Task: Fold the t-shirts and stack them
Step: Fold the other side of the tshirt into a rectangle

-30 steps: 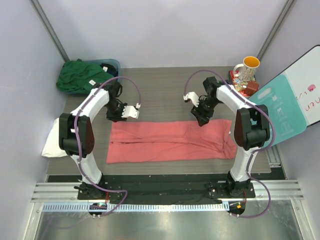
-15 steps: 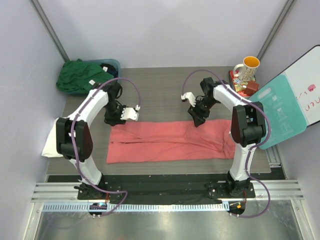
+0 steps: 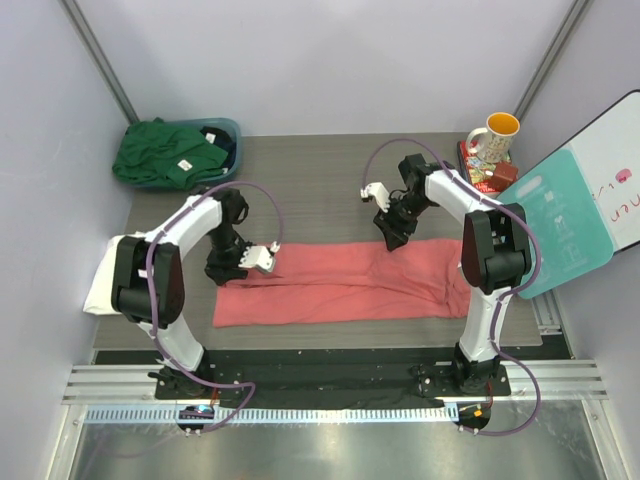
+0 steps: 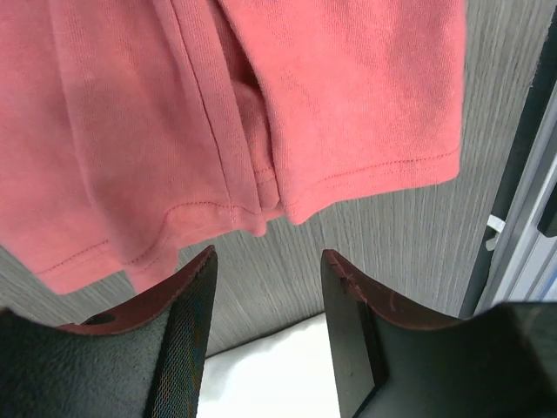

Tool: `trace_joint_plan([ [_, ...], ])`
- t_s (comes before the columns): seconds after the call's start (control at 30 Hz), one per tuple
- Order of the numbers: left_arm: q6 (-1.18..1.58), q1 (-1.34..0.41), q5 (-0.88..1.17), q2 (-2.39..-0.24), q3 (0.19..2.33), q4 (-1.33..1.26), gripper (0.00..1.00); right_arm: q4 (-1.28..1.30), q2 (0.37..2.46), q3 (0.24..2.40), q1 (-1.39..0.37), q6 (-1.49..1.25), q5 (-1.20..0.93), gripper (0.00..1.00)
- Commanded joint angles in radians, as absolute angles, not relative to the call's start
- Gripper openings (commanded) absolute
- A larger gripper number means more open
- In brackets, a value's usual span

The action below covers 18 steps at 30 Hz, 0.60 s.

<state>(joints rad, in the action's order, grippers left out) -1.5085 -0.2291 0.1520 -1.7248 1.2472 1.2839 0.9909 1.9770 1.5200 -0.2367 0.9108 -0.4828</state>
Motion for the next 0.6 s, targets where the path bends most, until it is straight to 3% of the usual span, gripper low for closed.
trace_joint_plan([
  [0.0,-1.503,-0.232,0.149,-1.738,1.249,1.259,0.52,0.974,1.947,1.526,-0.244,0.900,-0.480,0.53],
  [0.57,-1.474,-0.232,0.130,-1.786,1.187,1.141,0.51,0.974,1.928,1.531,-0.259,0.896,-0.466,0.52],
])
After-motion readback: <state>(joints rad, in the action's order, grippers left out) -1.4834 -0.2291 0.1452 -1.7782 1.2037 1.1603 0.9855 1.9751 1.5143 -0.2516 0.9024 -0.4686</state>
